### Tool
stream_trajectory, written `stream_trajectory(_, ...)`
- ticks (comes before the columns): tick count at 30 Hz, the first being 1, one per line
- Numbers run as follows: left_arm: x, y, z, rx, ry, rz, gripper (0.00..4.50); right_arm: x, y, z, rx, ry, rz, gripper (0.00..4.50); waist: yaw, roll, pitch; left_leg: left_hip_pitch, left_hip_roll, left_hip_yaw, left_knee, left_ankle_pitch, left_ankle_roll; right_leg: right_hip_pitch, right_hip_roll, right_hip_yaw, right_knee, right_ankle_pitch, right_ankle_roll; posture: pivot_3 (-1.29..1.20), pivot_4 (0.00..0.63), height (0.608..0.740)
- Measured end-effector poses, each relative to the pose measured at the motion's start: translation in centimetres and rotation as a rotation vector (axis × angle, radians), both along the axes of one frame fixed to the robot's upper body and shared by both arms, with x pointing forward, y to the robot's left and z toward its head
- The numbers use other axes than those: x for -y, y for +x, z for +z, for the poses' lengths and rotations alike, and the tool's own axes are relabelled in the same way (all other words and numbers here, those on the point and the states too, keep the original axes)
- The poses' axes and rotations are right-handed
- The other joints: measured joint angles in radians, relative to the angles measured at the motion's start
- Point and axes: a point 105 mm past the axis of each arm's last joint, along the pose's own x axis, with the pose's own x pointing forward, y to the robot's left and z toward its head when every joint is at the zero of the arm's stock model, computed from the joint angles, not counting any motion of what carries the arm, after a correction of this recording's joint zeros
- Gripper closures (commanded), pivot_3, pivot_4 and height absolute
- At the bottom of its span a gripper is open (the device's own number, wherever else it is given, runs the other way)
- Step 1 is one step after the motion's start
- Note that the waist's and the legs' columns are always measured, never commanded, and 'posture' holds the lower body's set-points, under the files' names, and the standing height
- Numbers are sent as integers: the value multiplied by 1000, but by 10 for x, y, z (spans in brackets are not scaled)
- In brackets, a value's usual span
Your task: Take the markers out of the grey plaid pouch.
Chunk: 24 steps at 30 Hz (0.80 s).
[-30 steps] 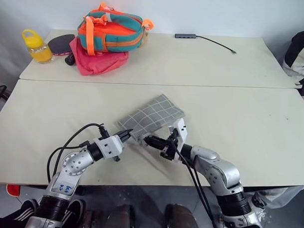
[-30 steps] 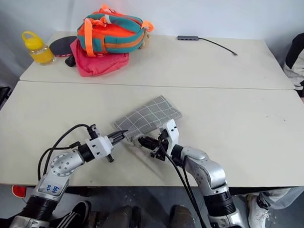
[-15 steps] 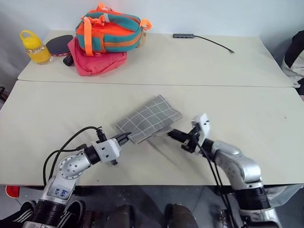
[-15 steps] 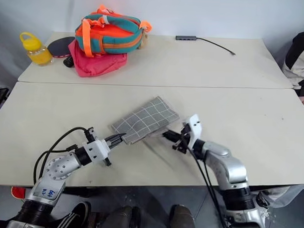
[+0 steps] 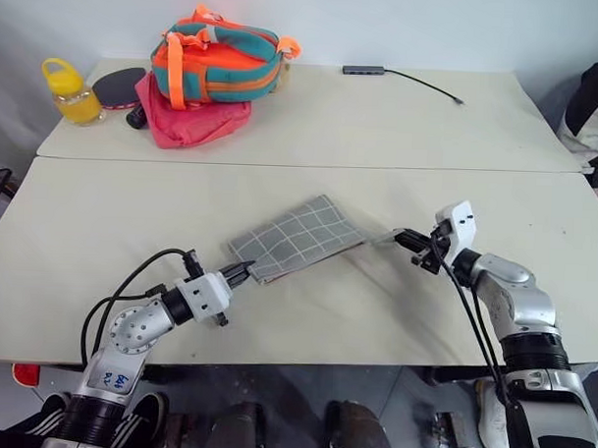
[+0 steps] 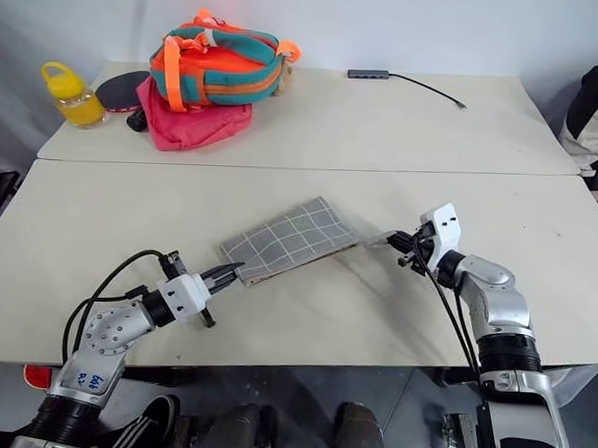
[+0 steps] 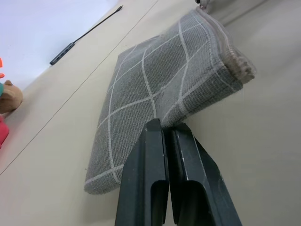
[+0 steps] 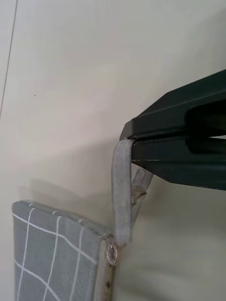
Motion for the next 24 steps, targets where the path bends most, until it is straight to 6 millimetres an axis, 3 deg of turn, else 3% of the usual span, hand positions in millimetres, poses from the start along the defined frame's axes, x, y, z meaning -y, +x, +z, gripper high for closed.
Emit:
stream_trajectory(3,0,1,0,-12,-25,7,4500,0,-3,2,-4,15,21,3843,0,0,0,0,0,0,0,0,0,0,0,0,0,0,0,0,150,740)
stream_trajectory(9,-5,7,4,-58,-137,48,4500,-10,-36,9,-44,8,199,1817,5,0,0,0,0,-1,0,0,0,1,0,0,-1,0,0,0,150,740)
stream_trajectory(15,-6,7,3,-85,-151,41,4500,-1,-51,48,41,-114,274,1817,5,0,0,0,0,0,1,0,0,1,0,0,-2,0,0,0,150,740)
stream_trajectory(18,-5,8,5,-92,-171,41,4500,-15,-53,74,125,-102,323,2384,0,0,0,0,1,0,1,0,0,1,0,0,-2,0,0,0,150,740)
stream_trajectory(20,-4,10,7,-98,-188,38,4500,-33,-56,83,174,-81,366,3090,1,0,0,0,1,-1,1,0,0,1,0,0,-1,0,0,0,150,740)
stream_trajectory(24,0,12,8,-113,-212,29,4500,-96,-61,73,287,-102,464,4467,1,0,0,0,0,-1,1,0,0,0,0,0,-1,0,0,0,150,740)
